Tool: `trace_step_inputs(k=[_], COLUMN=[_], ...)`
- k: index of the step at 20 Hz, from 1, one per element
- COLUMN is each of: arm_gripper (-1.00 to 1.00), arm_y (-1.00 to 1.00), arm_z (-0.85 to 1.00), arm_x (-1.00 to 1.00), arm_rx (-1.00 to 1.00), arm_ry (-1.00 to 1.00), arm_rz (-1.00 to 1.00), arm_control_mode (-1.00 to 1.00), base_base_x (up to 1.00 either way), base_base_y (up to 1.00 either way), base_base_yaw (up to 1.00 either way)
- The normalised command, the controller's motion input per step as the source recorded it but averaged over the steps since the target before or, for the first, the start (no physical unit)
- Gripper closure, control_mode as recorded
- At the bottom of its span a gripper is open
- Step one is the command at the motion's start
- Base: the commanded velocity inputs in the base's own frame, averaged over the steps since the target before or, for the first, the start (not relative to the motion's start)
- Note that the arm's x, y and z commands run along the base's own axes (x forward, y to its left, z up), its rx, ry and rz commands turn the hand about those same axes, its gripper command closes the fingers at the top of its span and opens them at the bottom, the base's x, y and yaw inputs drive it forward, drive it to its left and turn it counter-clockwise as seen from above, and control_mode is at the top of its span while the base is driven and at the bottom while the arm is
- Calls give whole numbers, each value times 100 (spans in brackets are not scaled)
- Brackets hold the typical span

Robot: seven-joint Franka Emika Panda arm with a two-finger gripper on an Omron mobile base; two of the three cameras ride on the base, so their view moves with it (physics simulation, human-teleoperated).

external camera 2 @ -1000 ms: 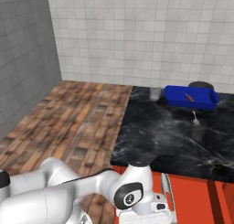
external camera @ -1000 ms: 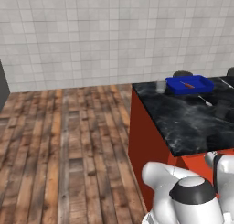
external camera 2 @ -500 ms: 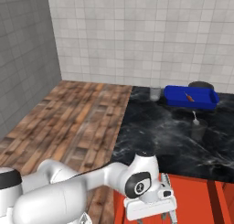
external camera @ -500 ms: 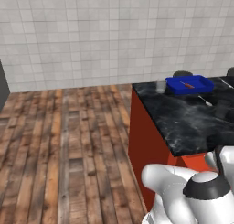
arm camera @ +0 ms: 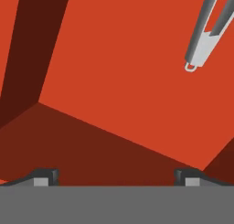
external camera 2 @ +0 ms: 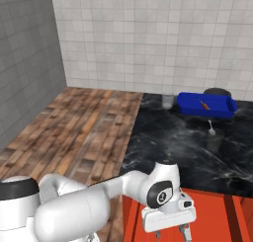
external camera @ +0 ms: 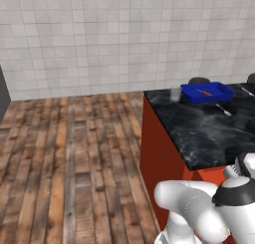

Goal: Take the tongs from the drawer on the right and place them on the dining counter next to the tray containing the hot dog.

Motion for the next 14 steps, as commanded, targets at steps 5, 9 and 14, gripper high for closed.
trace_step_inputs(k=[5,9,14], arm_gripper=[-100,-100,-100], arm_y=[-16,-16,-14], arm_z=[0,0,-2], arm_x=[44,23,0], arm_rx=[12,11,5], arm_ry=[-1,-4,-9], arm_rz=[-1,-1,0], arm_control_mode=[-100,-100,-100], base_base_x=[0,0,0], base_base_y=[0,0,0], base_base_yaw=[0,0,0])
